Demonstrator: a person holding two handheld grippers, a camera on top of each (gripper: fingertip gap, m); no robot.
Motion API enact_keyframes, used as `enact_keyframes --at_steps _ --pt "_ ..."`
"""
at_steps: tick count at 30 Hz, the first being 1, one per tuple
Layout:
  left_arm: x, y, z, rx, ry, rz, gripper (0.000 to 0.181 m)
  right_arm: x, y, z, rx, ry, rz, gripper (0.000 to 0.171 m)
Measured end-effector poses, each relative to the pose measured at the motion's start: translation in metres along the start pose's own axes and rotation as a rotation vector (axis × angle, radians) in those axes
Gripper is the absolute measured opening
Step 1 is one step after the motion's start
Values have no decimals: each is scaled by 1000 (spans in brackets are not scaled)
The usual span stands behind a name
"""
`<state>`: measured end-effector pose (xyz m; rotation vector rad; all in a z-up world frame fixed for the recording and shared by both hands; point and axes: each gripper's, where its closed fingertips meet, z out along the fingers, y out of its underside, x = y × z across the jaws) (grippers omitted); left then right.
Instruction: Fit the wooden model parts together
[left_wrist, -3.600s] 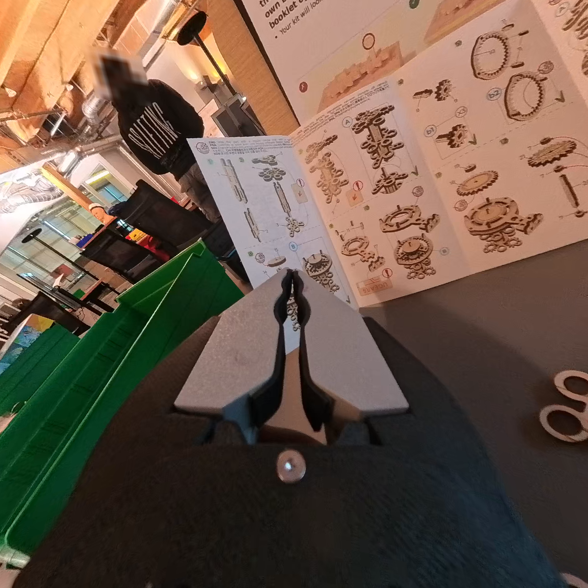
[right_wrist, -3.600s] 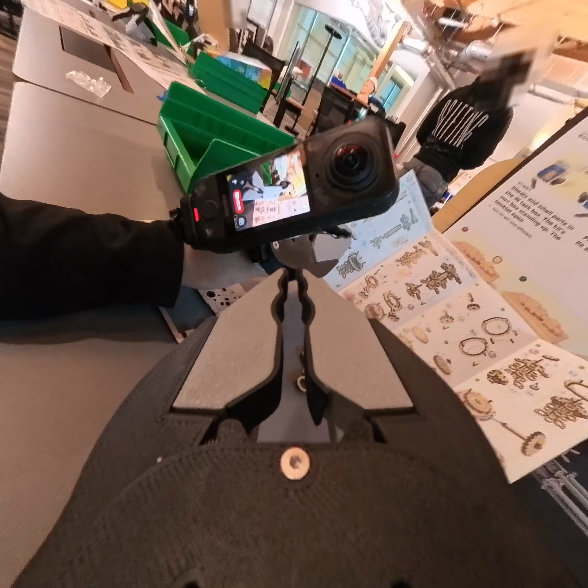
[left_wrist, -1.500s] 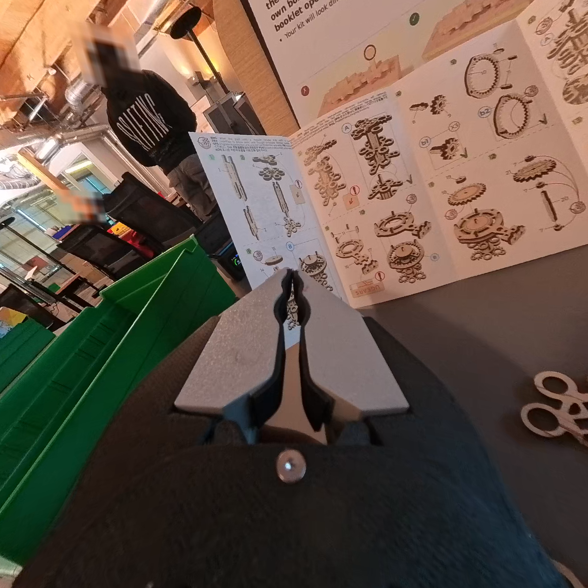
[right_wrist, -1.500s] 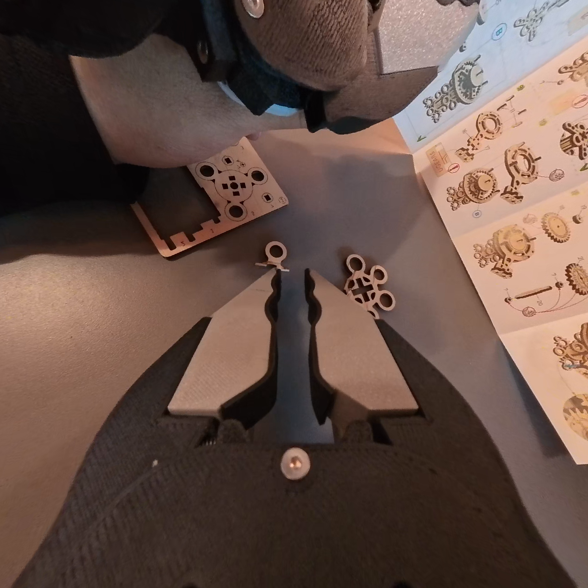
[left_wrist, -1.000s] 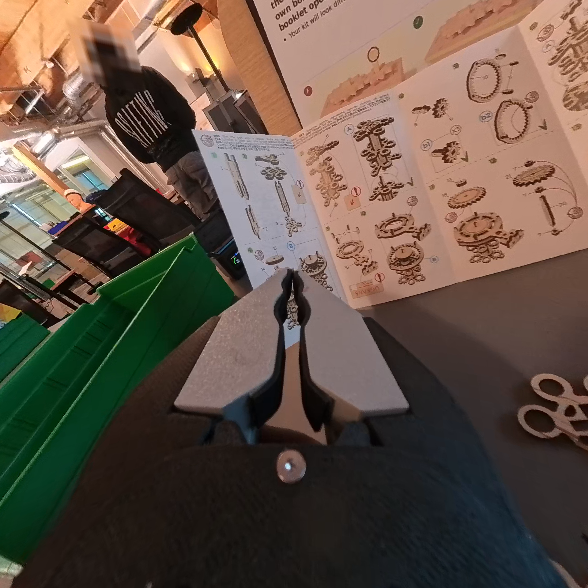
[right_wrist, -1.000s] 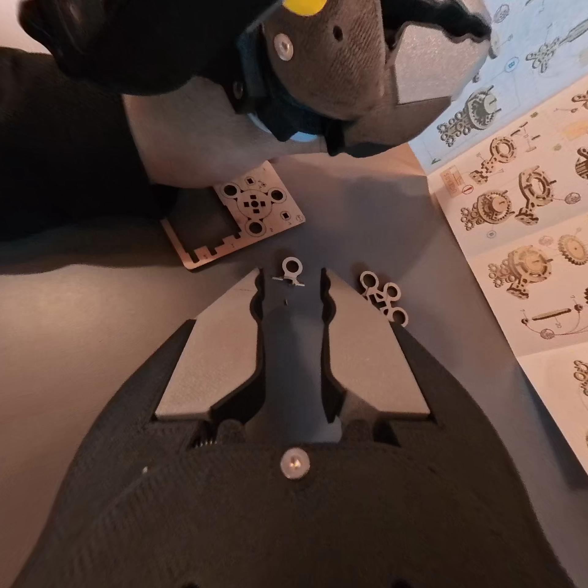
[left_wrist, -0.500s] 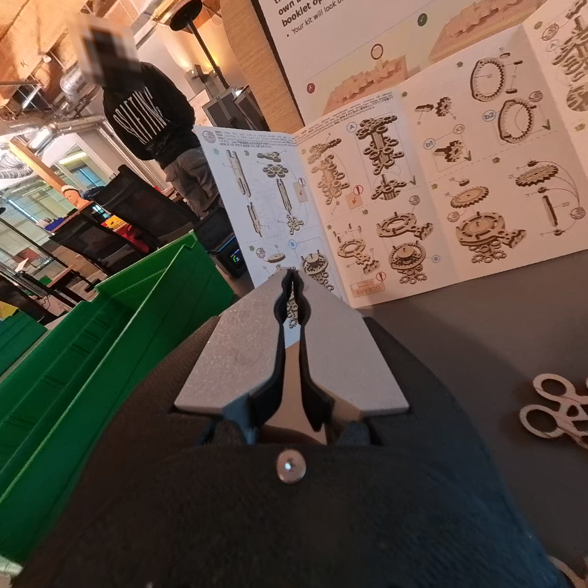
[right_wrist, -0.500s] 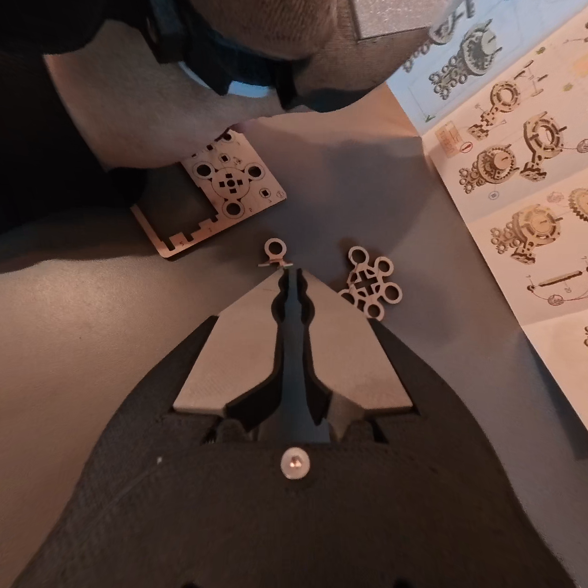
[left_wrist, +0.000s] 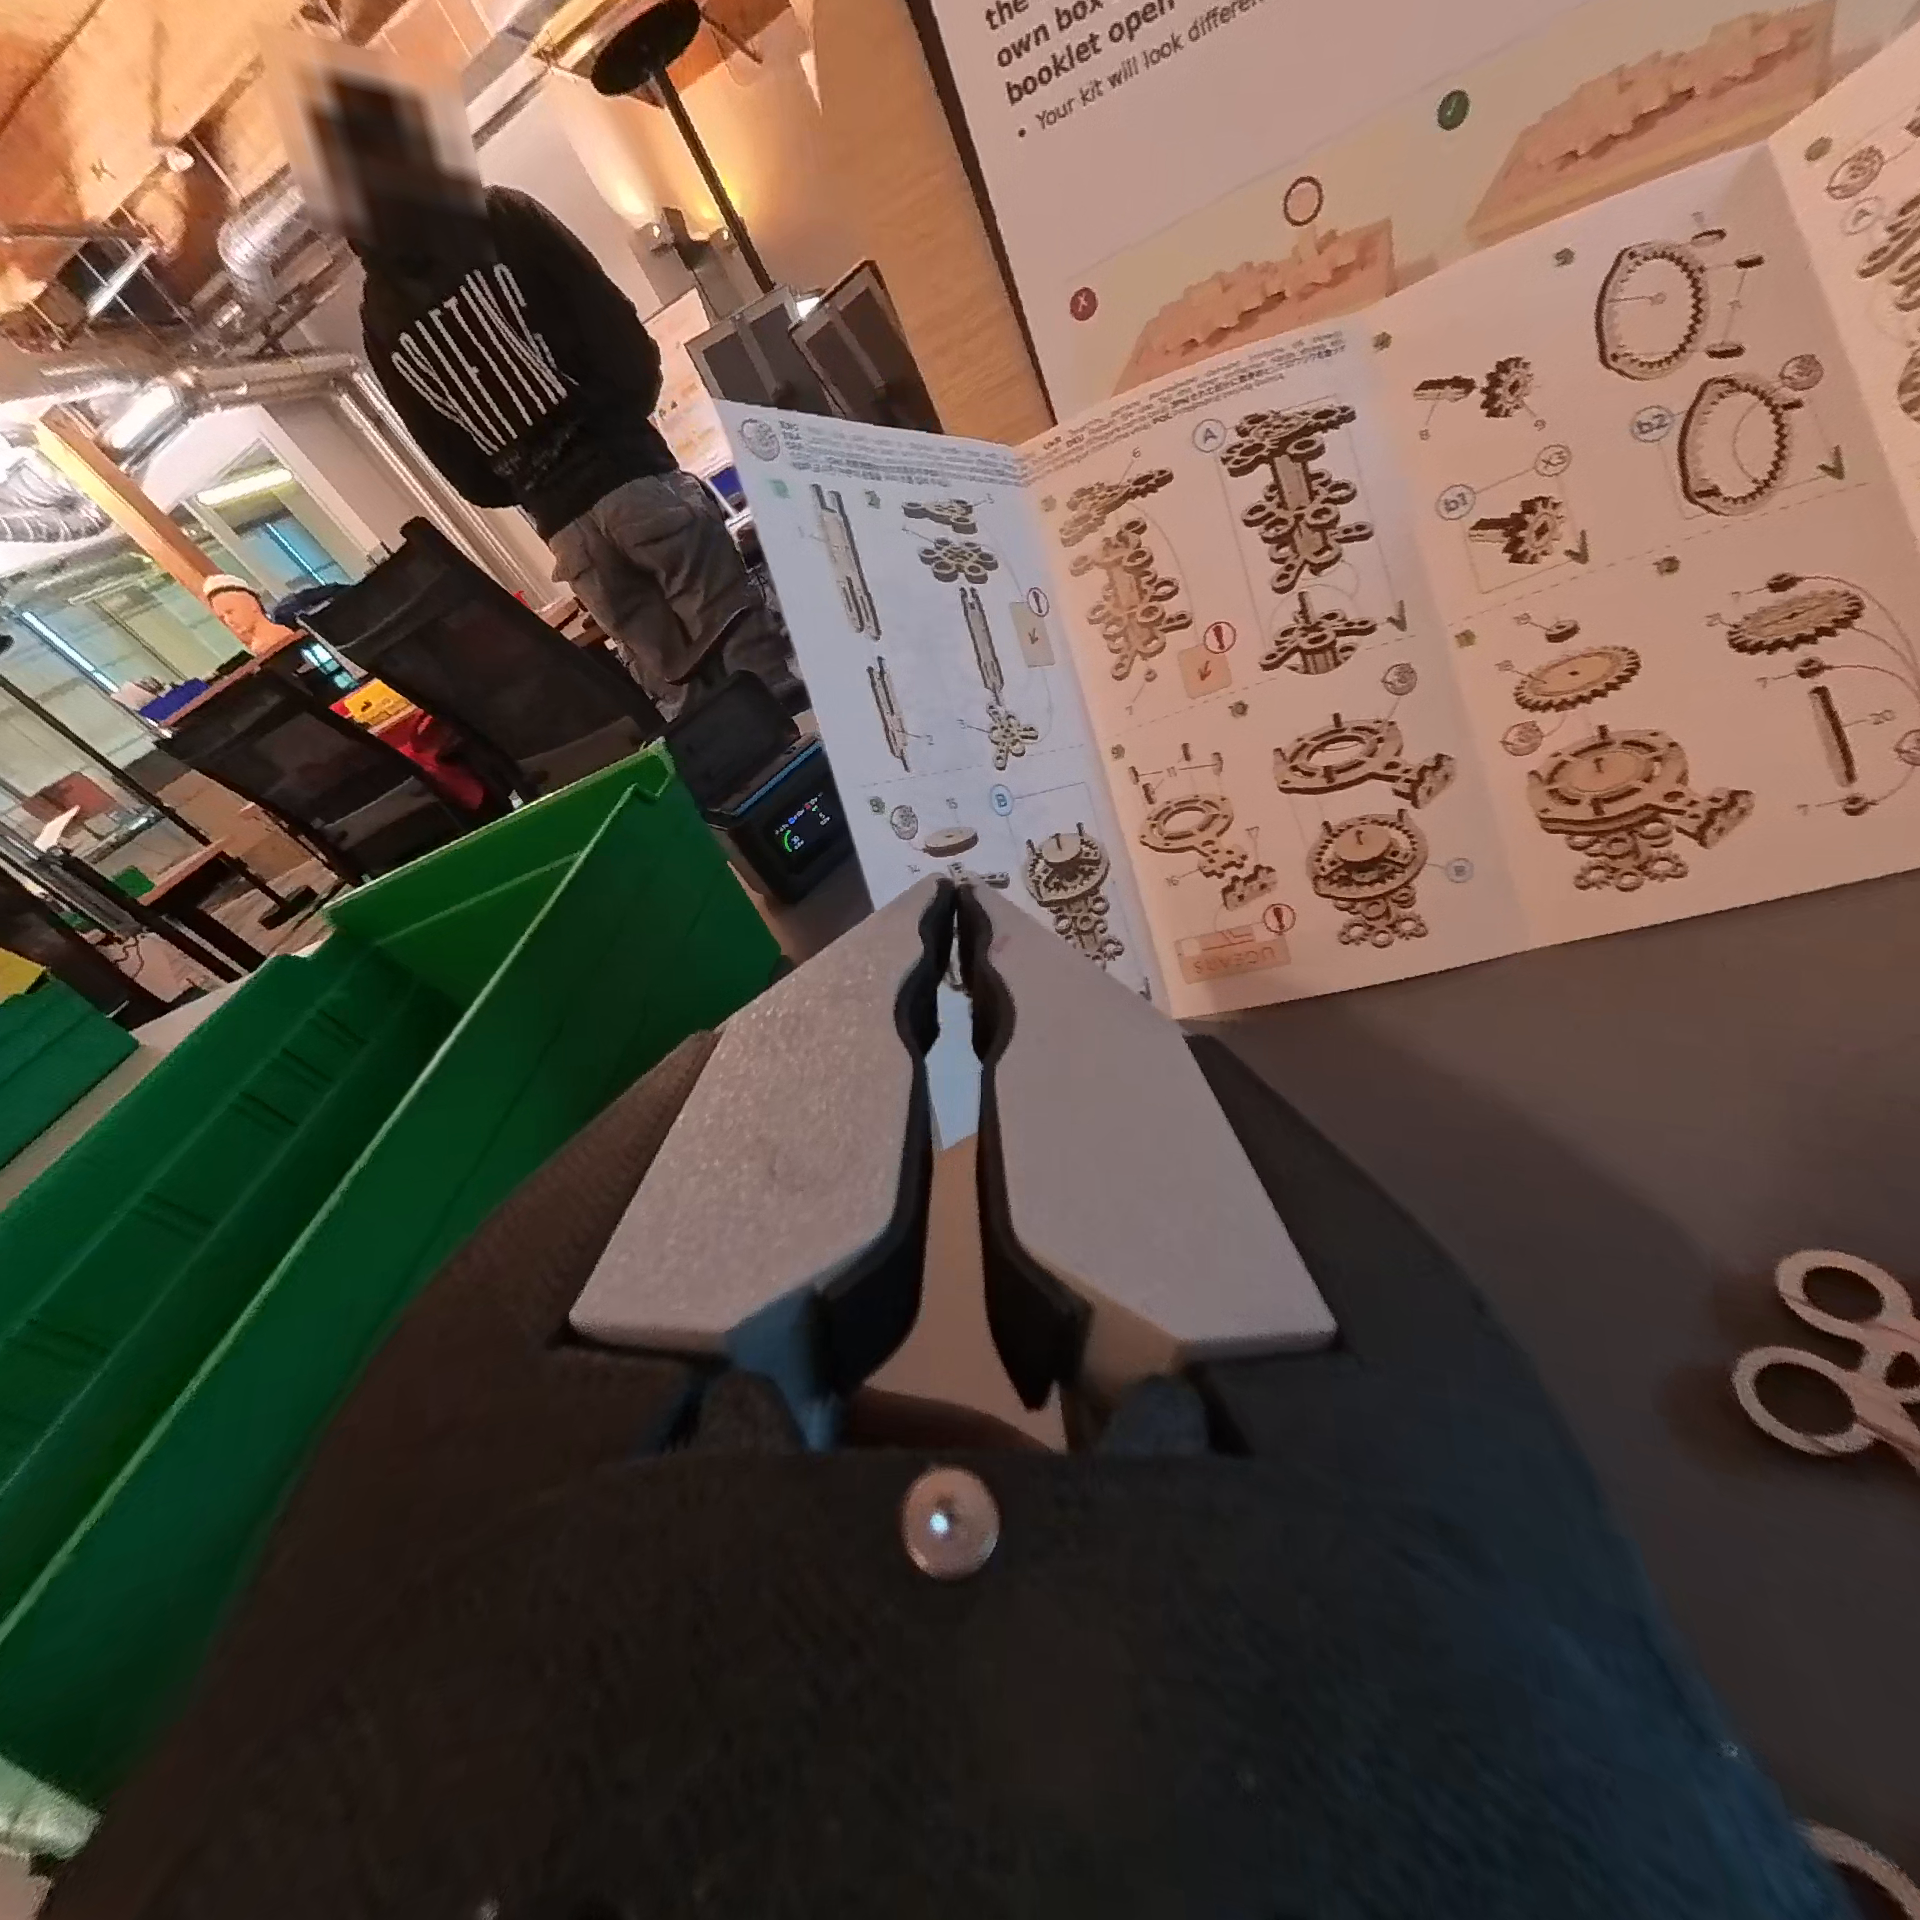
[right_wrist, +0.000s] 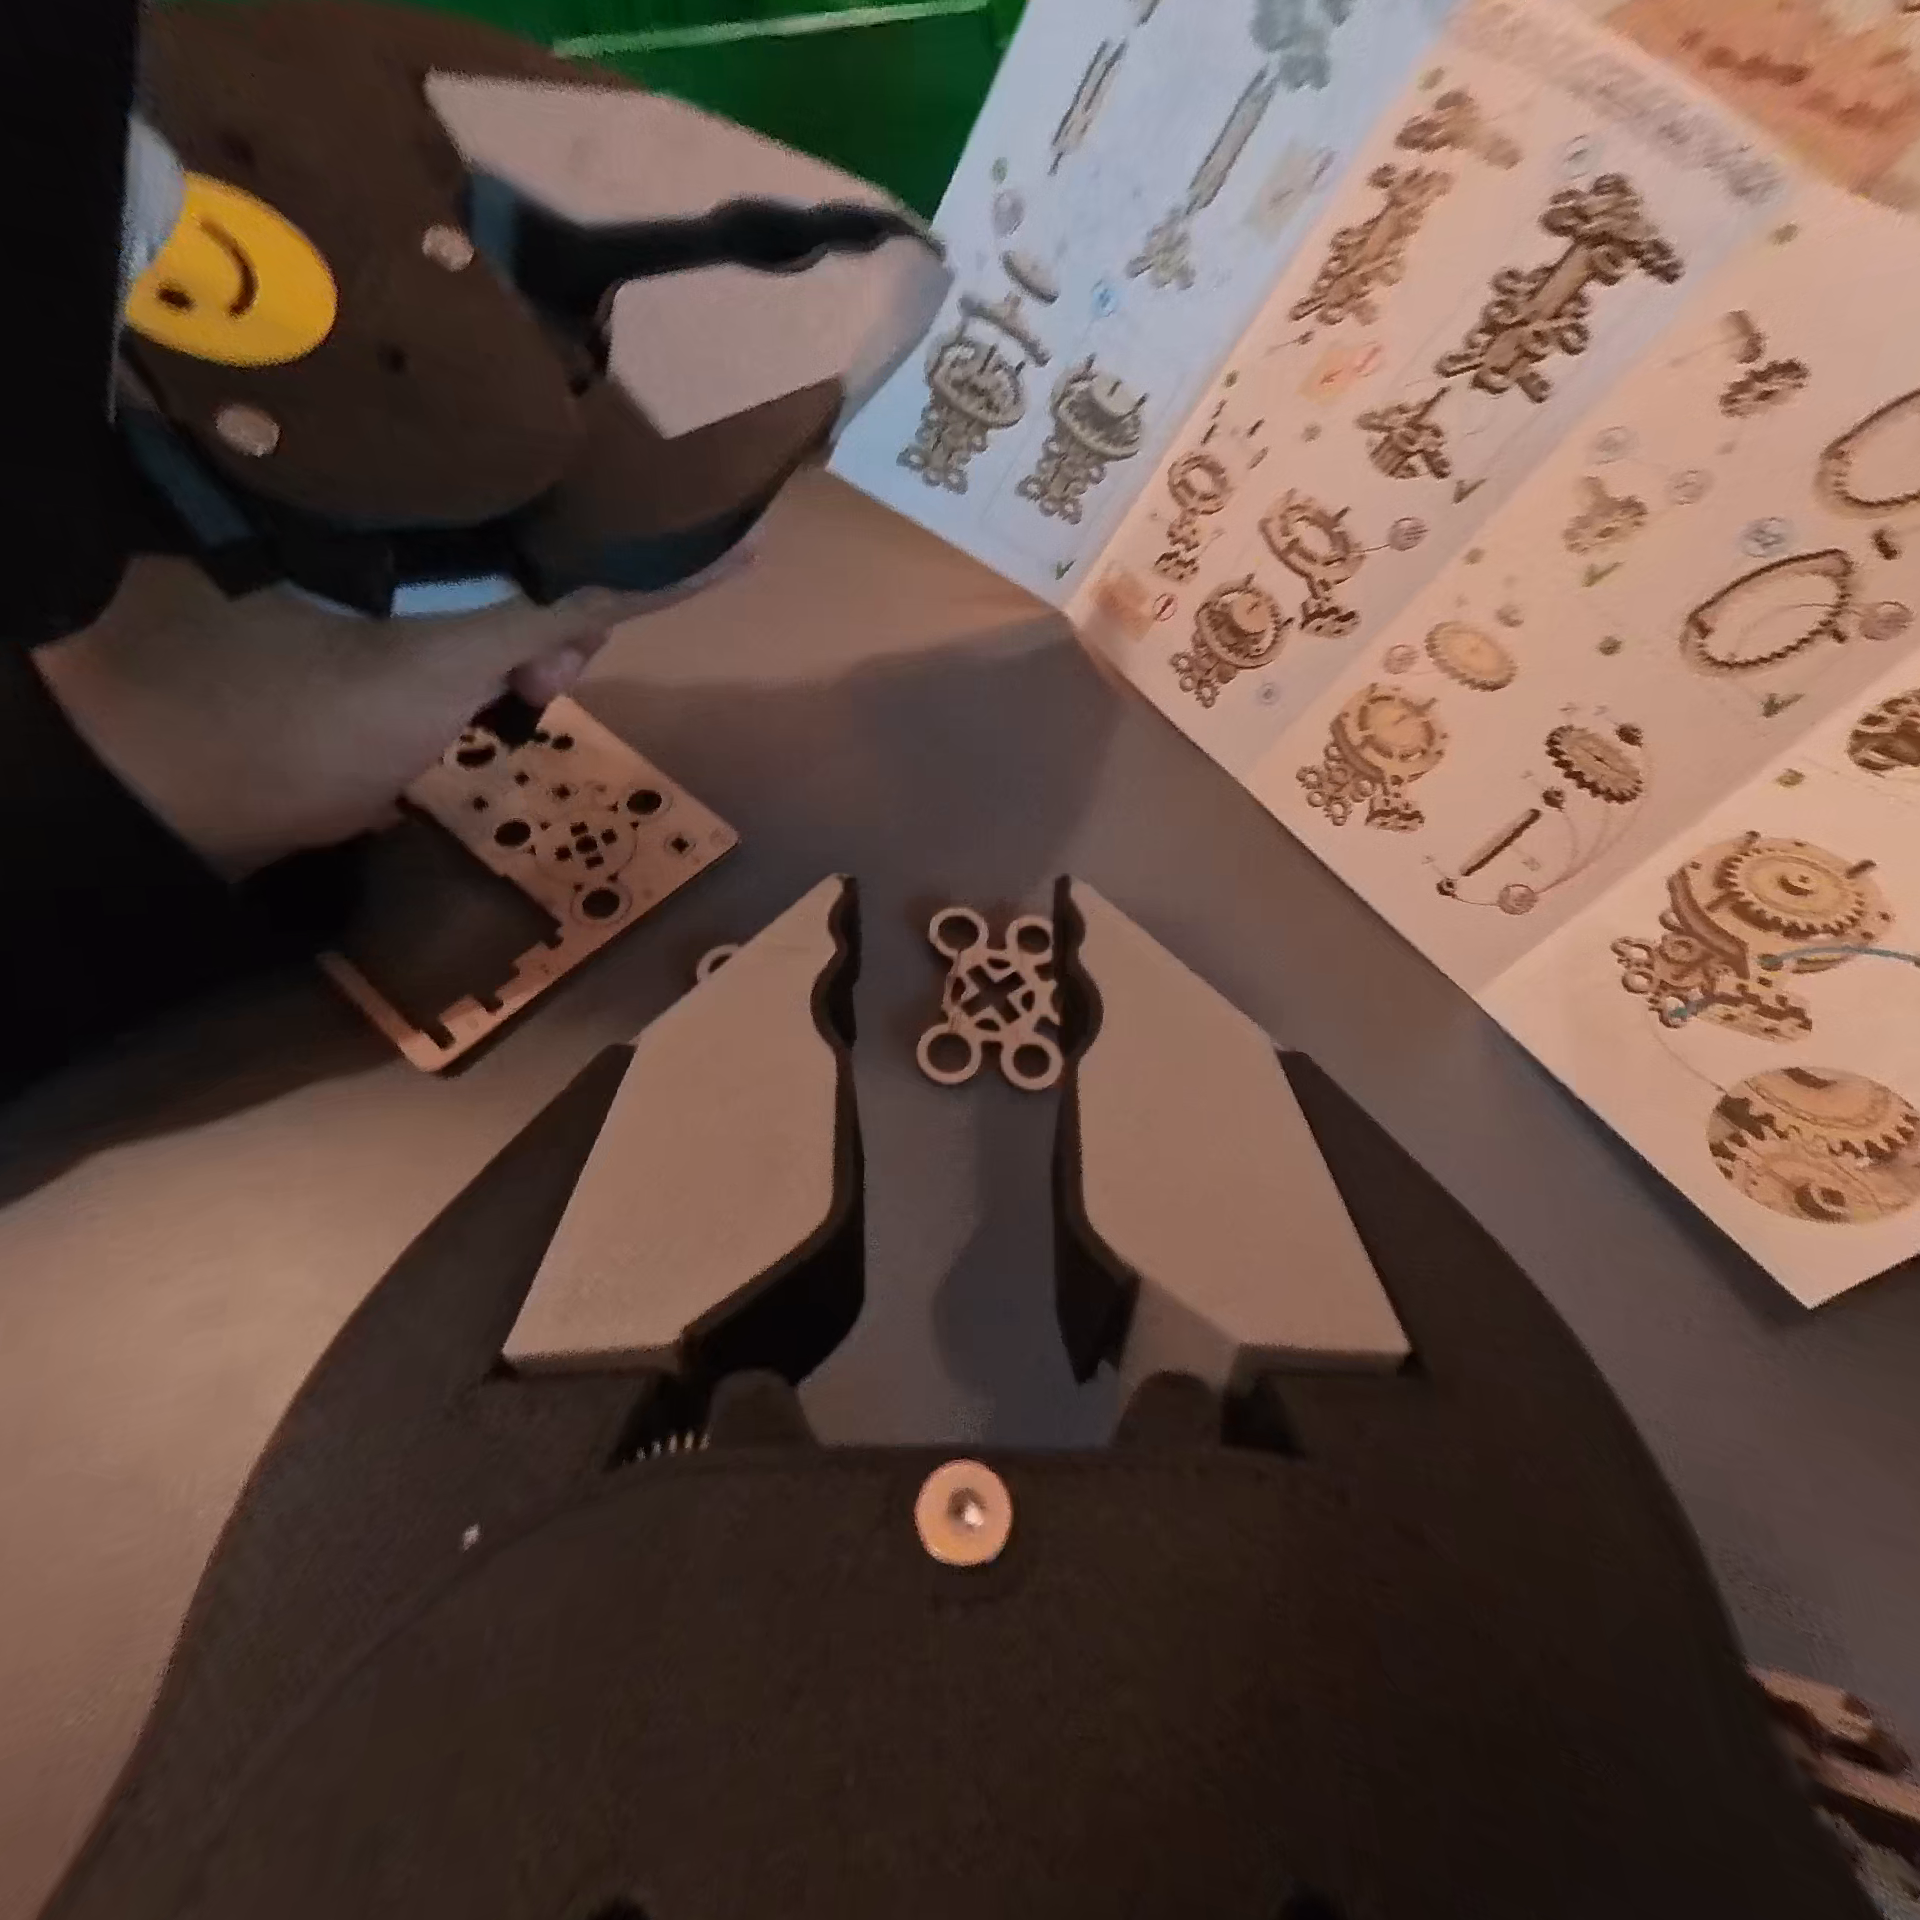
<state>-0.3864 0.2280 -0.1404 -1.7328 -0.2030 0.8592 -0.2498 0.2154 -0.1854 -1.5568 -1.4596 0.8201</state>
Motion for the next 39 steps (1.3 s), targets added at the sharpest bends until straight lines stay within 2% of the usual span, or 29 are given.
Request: enact_keyframes --at_steps 4,9,12,13,16,19,22,25,30,32,35,37,39 --pt "-4 -1 0 5 -3 -20 0 0 -8 -2 48 -32 56 30" --pt "-8 -2 0 10 -7 -32 0 -10 7 8 -43 -41 -21 35" --pt "-9 -2 0 8 -7 -37 0 -31 18 15 -117 -129 -71 58" --pt "-9 -2 0 9 -7 -40 0 -37 17 17 -118 -139 -91 60" --pt "-12 -1 0 7 -14 -46 0 -36 17 22 -128 -71 -150 66" --pt "-17 0 0 1 -23 -65 0 -26 29 32 -229 10 -155 92" --pt "-20 4 1 -11 -22 -91 0 -21 32 33 -253 25 -115 99" --pt "-19 6 2 -22 -14 -101 0 -20 37 32 -272 -7 -66 96" --pt "-15 9 4 -31 -8 -78 0 -16 42 28 -285 -59 -4 66" --pt "-14 9 4 -32 -7 -73 0 -11 44 24 -280 -48 -14 46" --pt "-14 11 4 -38 -4 -77 0 -10 46 18 -278 -51 -30 40" --pt "-14 11 5 -39 -4 -78 0 -7 48 14 -280 -39 -48 28" --pt "-14 11 5 -39 -5 -79 0 -7 50 11 -279 -39 -55 28"
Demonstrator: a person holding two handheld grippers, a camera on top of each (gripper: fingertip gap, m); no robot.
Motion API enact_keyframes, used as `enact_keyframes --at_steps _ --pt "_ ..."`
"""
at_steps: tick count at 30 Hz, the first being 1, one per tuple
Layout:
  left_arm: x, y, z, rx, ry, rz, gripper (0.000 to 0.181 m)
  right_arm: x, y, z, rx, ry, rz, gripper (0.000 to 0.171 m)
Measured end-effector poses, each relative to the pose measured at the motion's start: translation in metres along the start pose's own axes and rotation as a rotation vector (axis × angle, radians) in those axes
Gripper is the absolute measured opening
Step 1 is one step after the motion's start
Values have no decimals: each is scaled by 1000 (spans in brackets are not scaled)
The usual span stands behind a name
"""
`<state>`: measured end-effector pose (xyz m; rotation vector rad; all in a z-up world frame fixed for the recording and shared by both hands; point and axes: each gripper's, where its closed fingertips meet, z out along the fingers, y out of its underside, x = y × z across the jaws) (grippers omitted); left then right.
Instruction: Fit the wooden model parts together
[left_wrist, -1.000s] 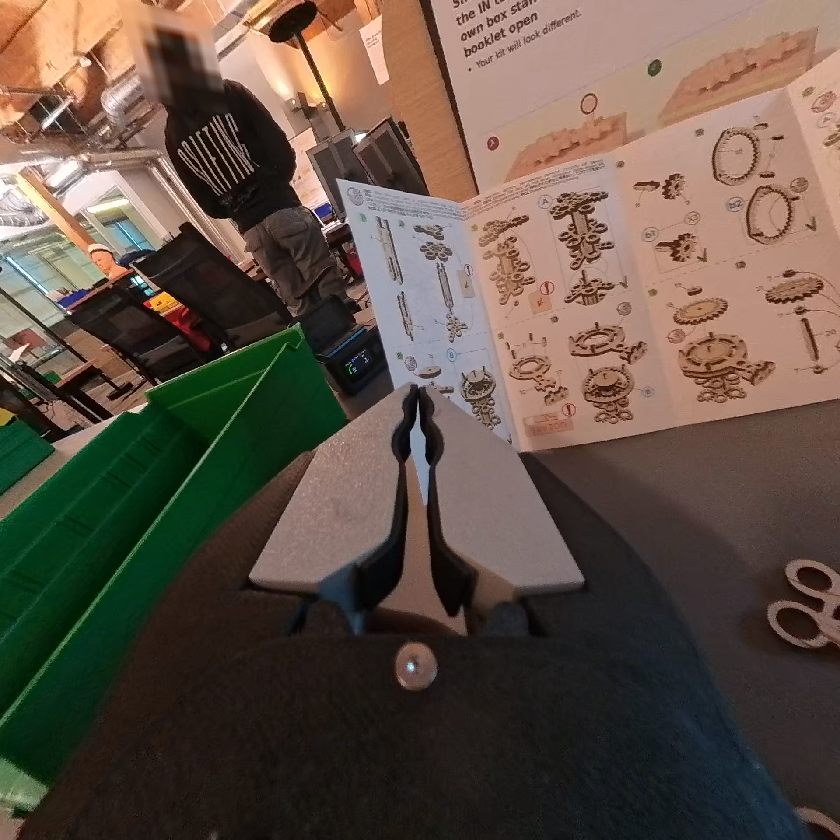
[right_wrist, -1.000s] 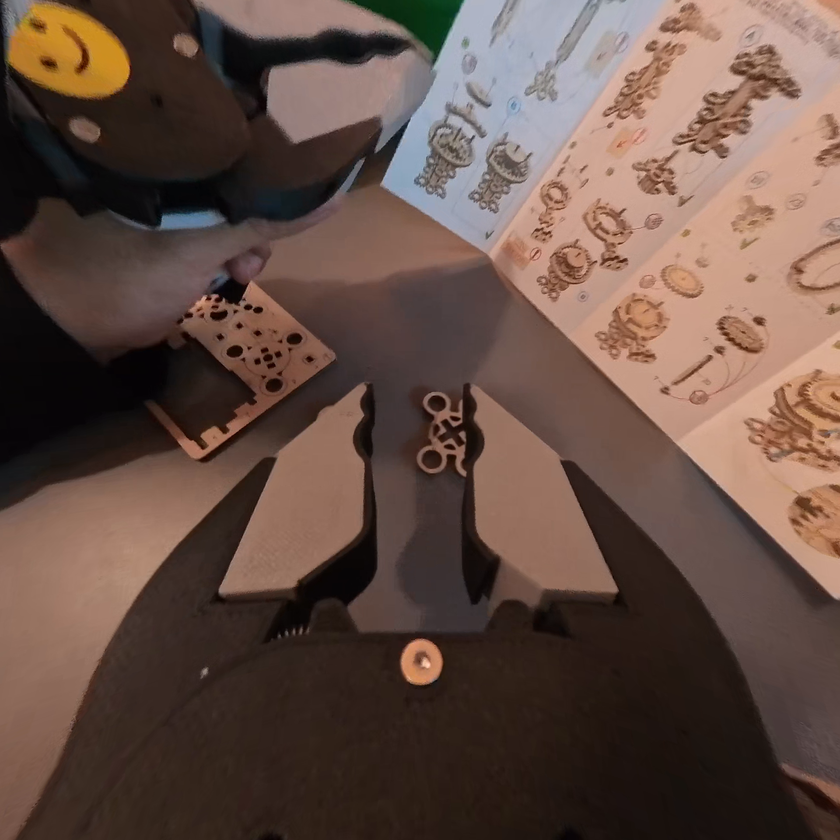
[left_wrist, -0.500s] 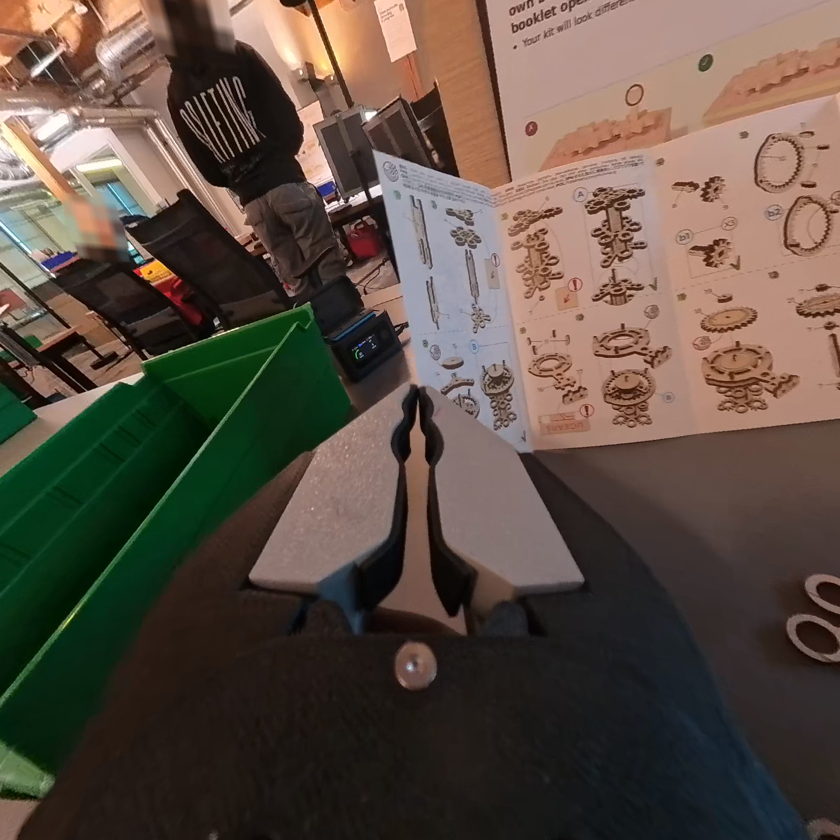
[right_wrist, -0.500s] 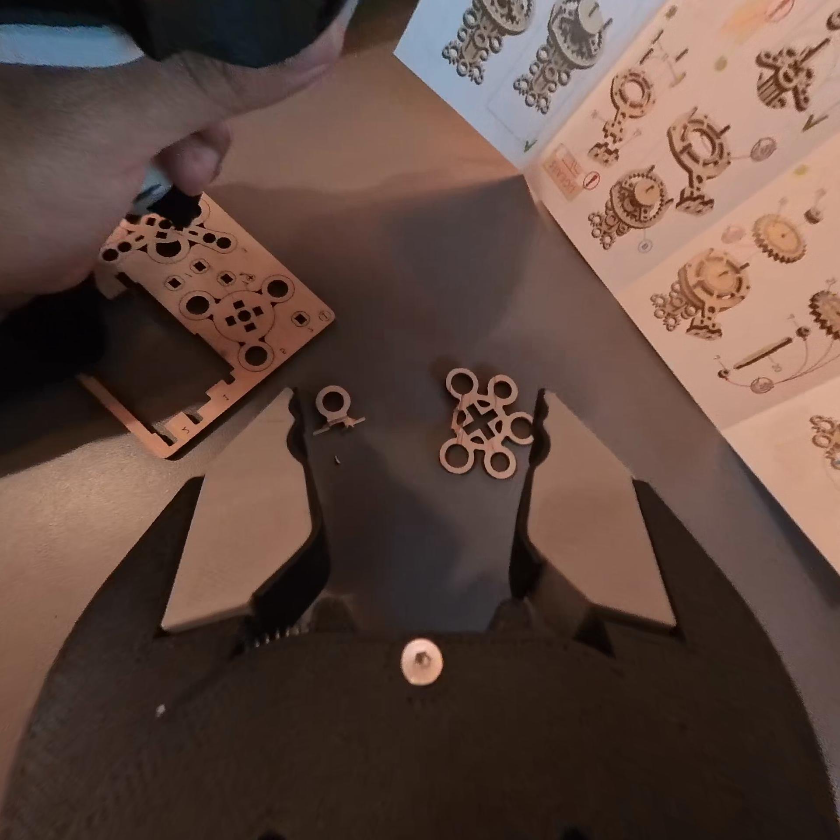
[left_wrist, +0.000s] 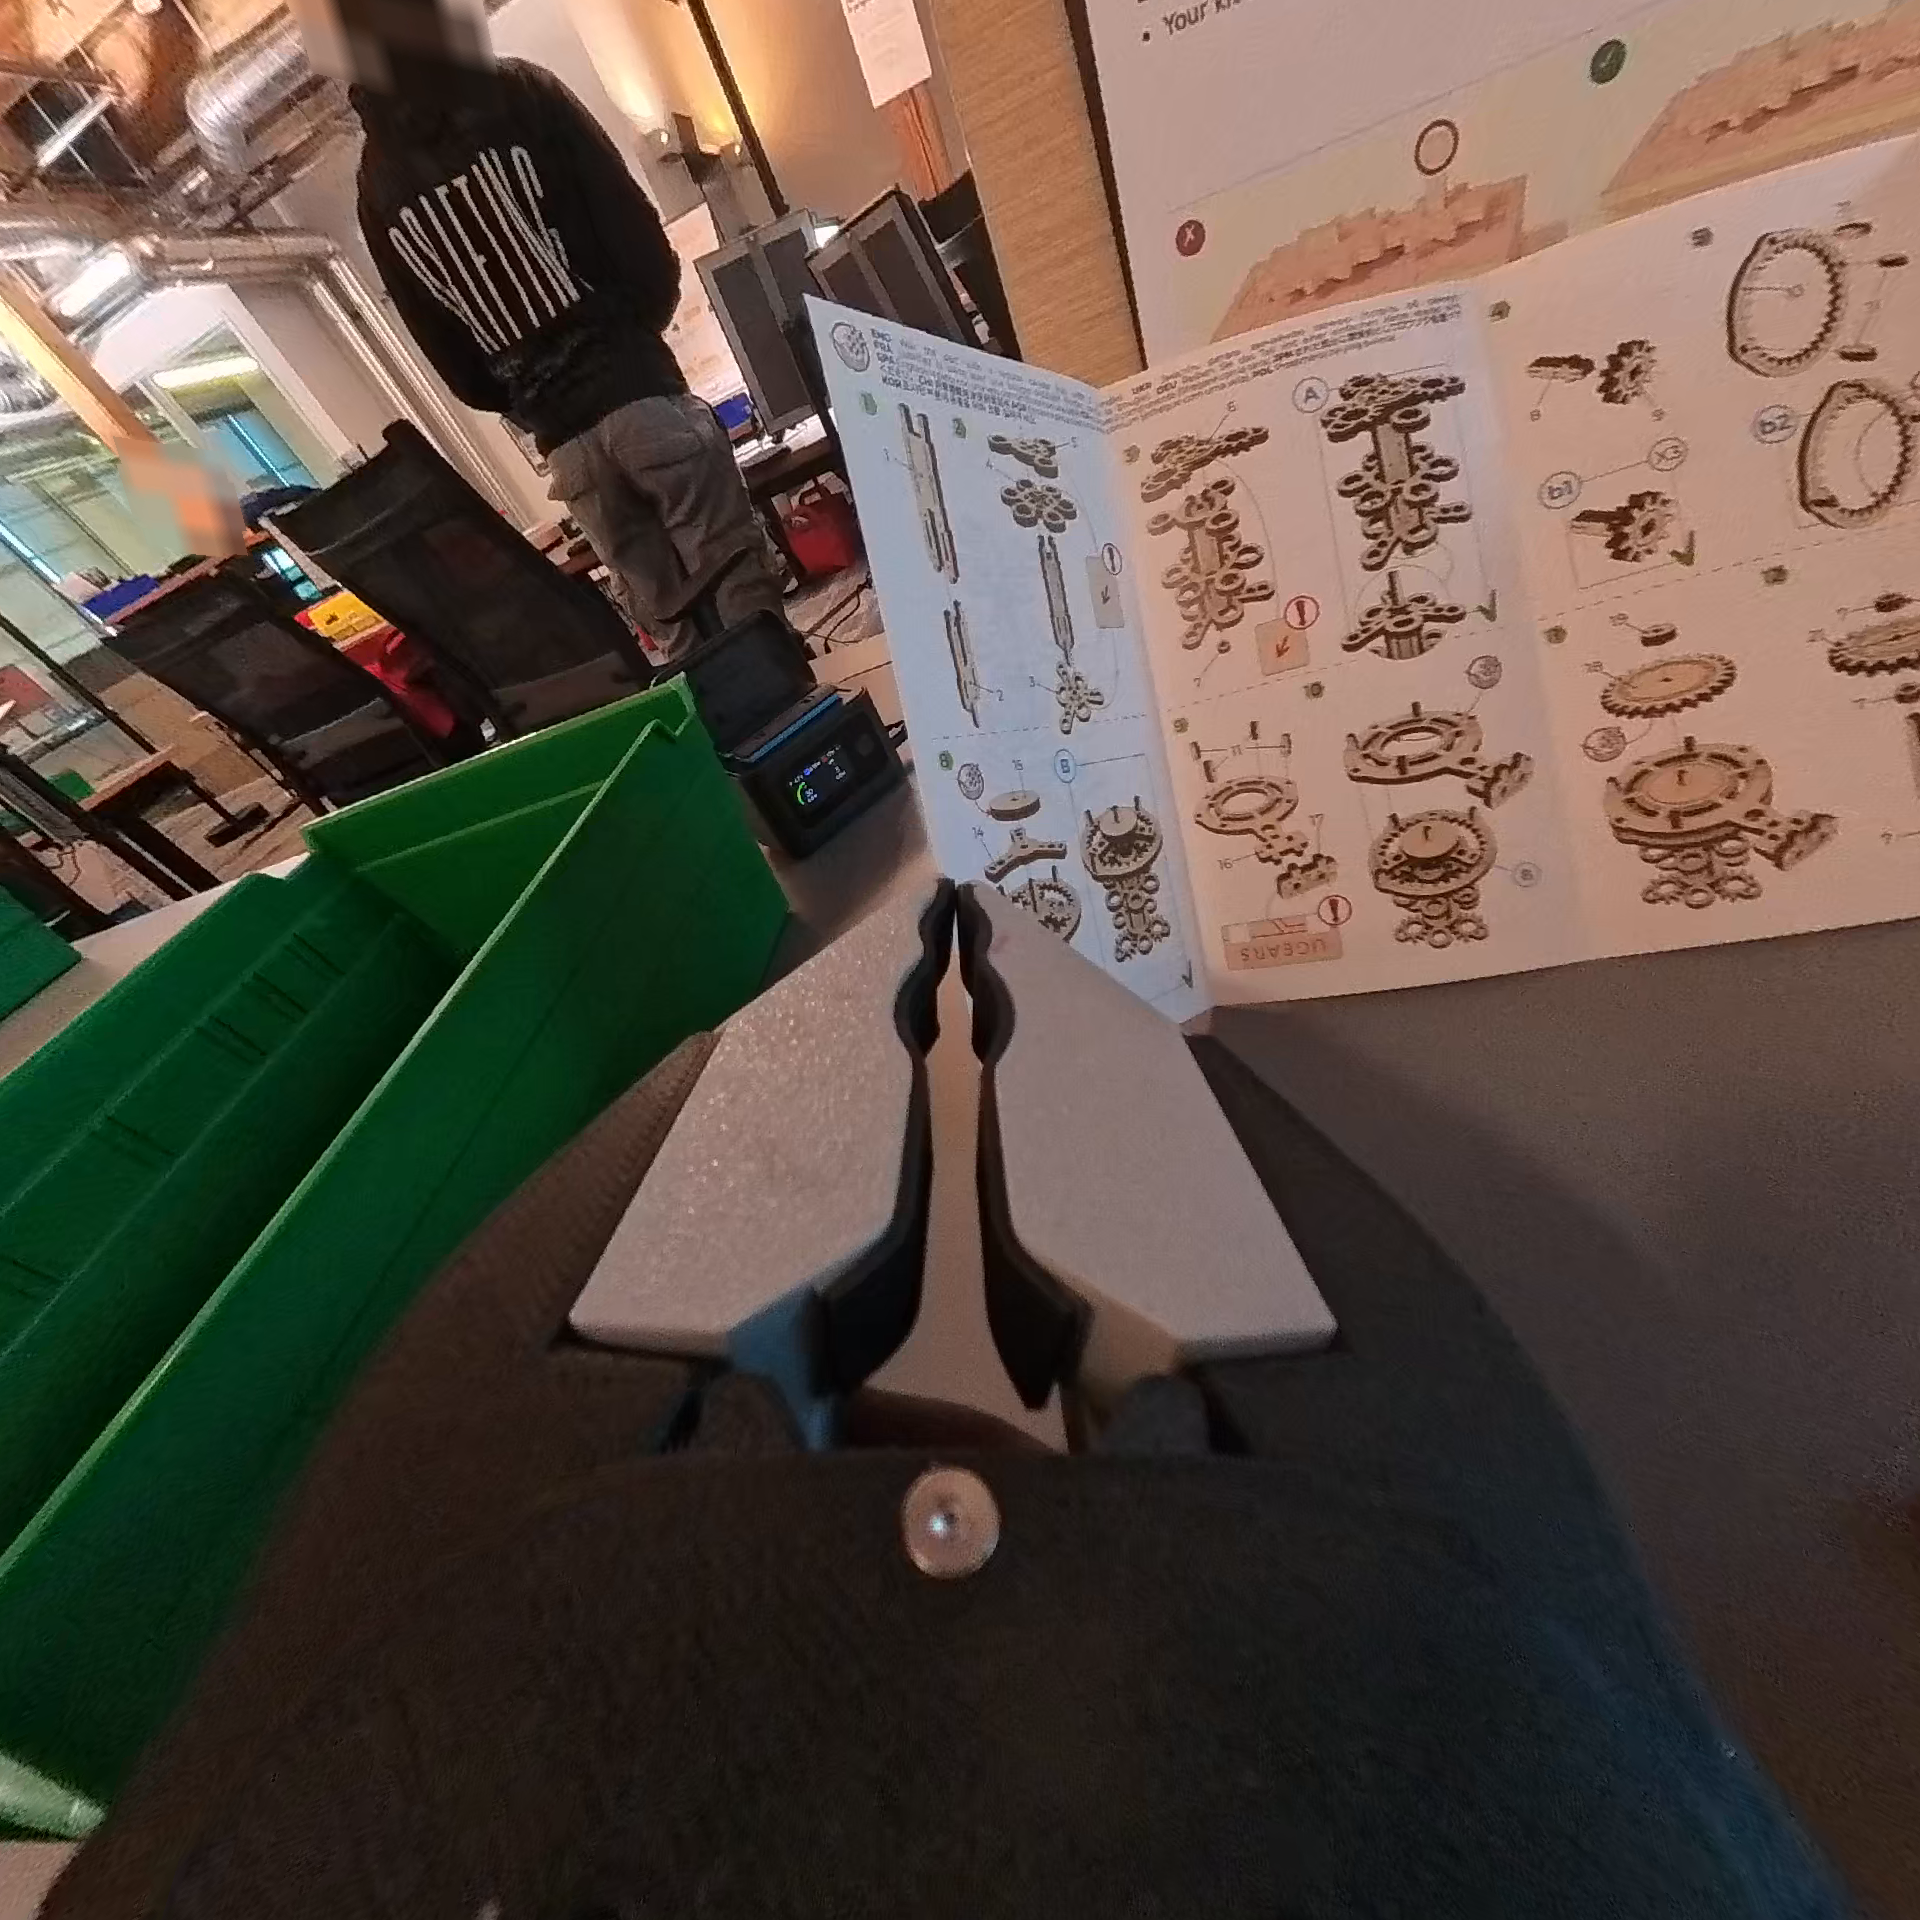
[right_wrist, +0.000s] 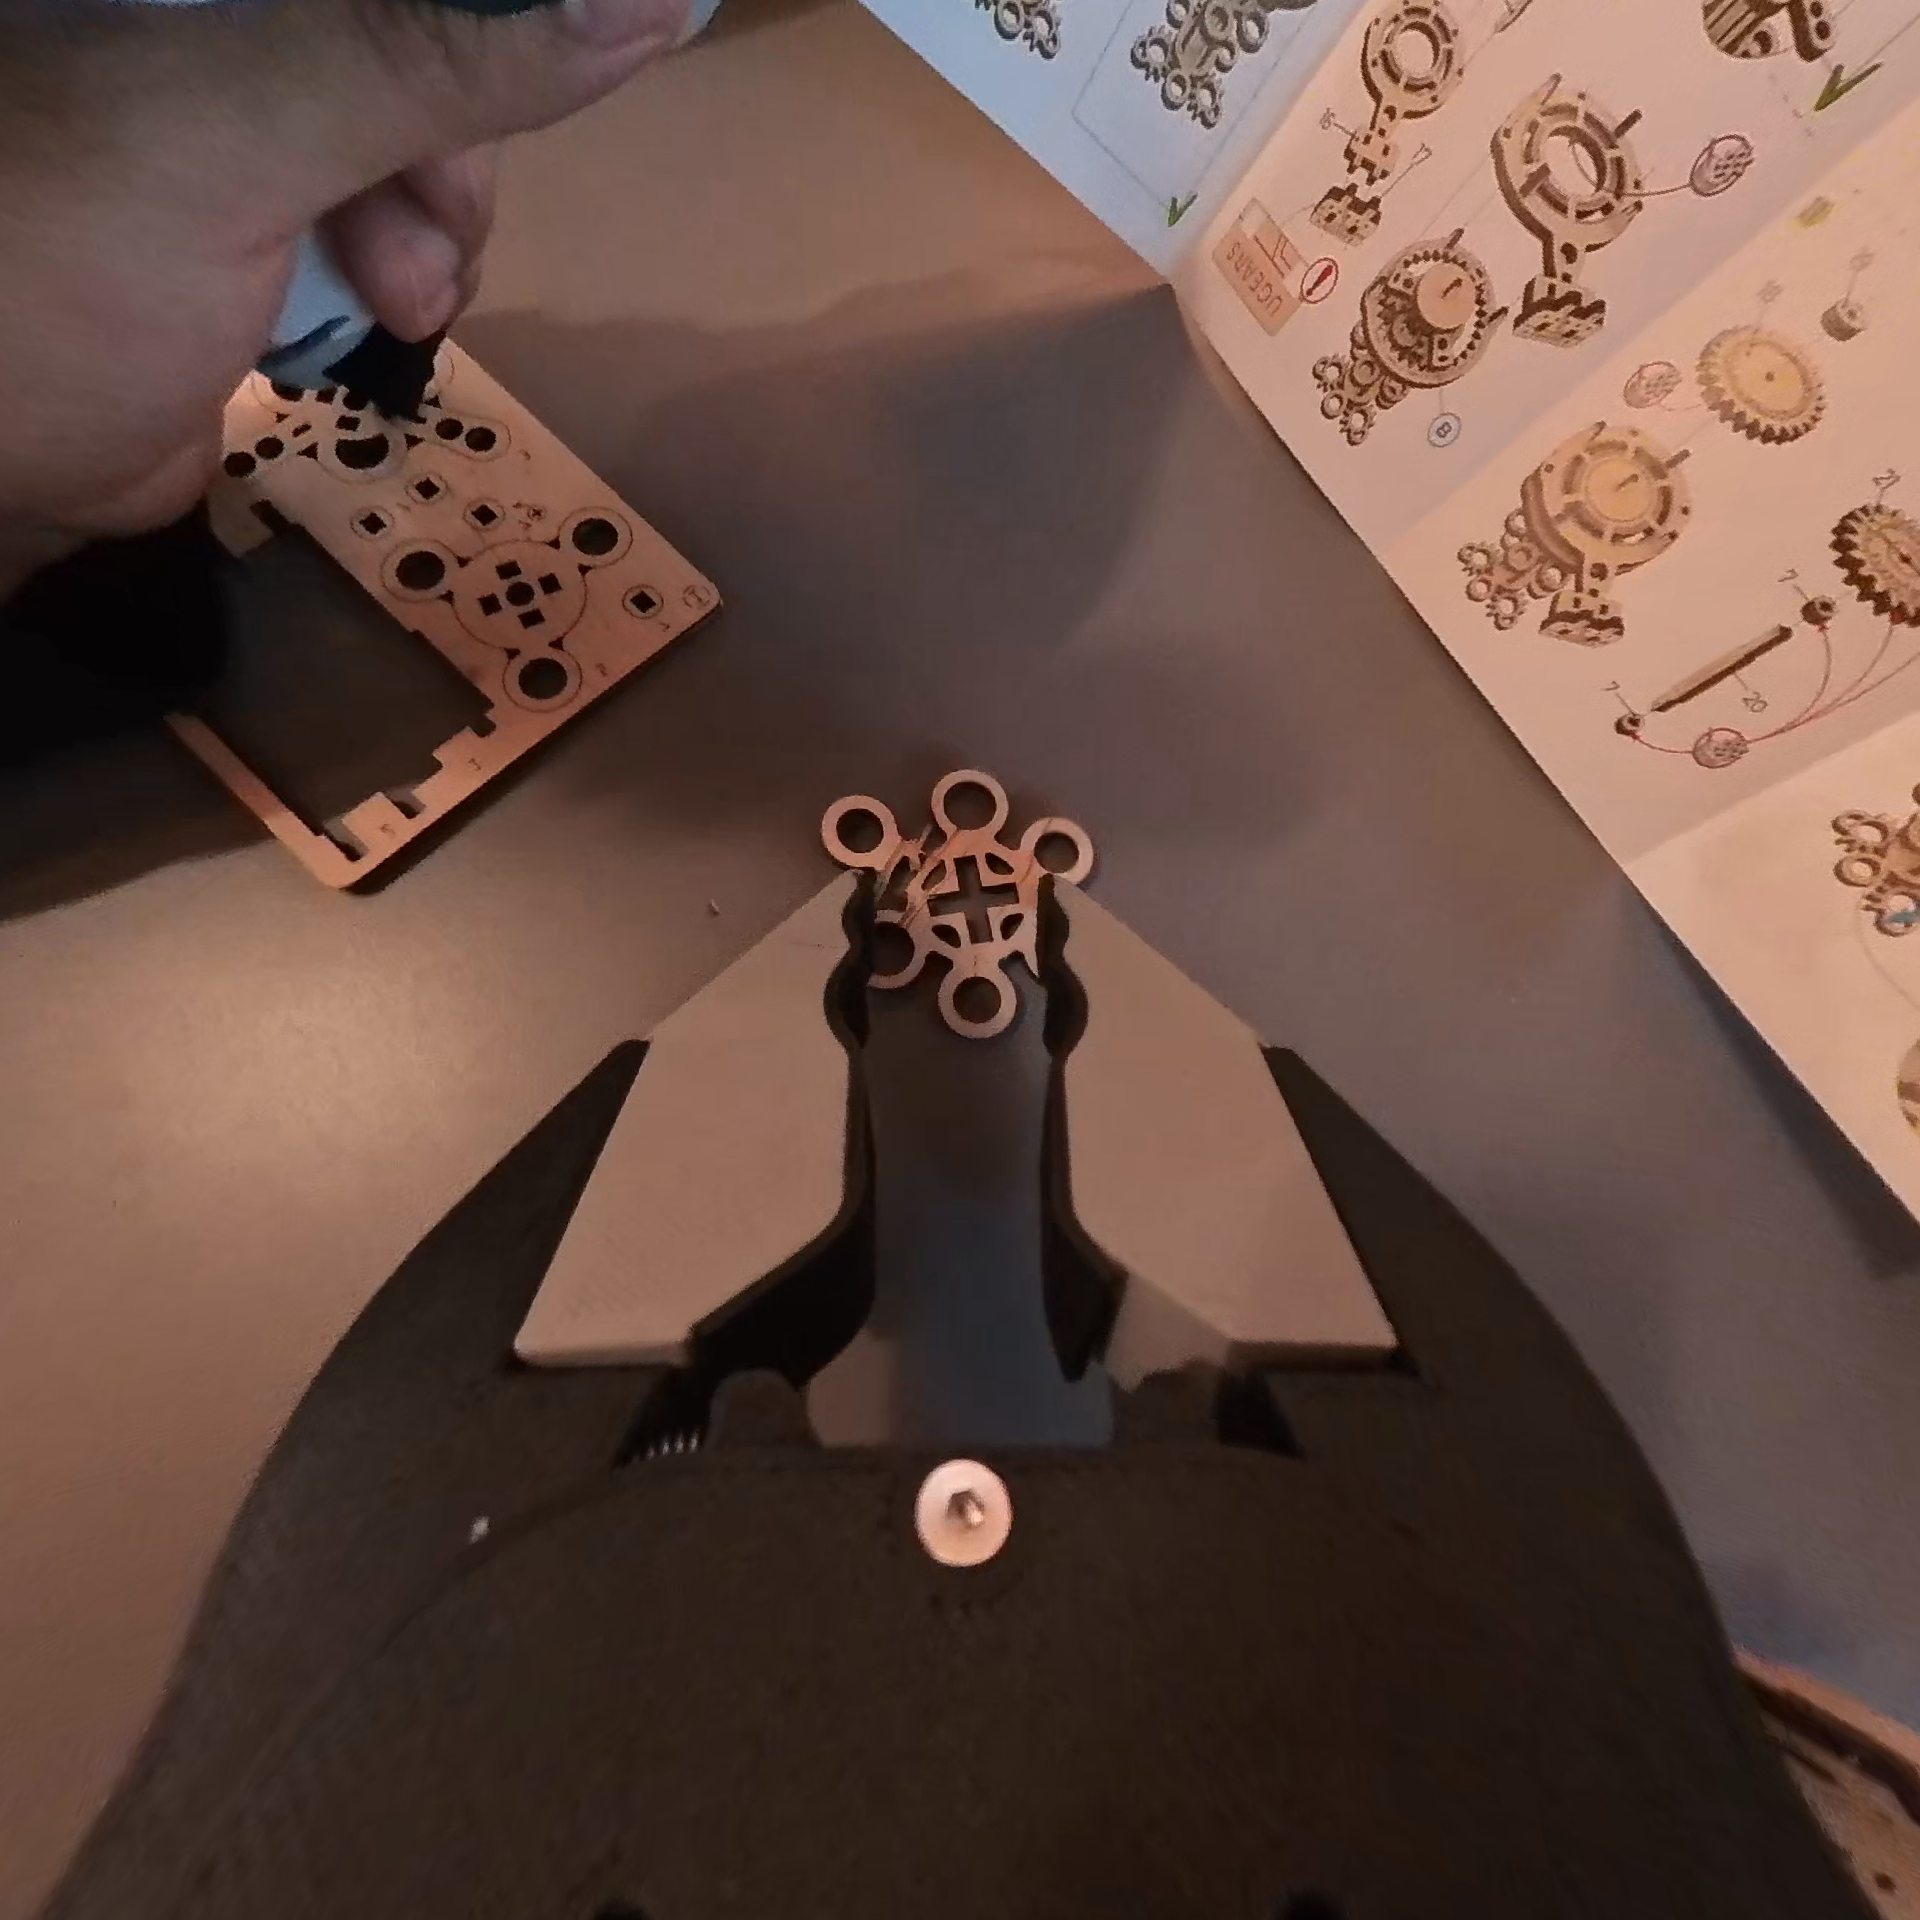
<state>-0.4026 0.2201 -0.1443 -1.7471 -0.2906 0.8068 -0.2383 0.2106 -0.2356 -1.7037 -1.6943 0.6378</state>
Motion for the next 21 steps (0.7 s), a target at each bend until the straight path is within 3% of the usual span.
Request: enact_keyframes --at_steps 12,13,16,21 --pt "1 -2 -1 8 11 -6 0 3 23 -28 11 63 -28 30" --pt "1 -2 -1 9 11 -6 0 0 20 -30 31 57 -46 40" --pt "1 -2 -1 10 9 -3 0 2 11 -36 101 79 -61 49" --pt "0 -3 -1 11 9 -10 0 -9 -8 -39 183 -56 28 43"
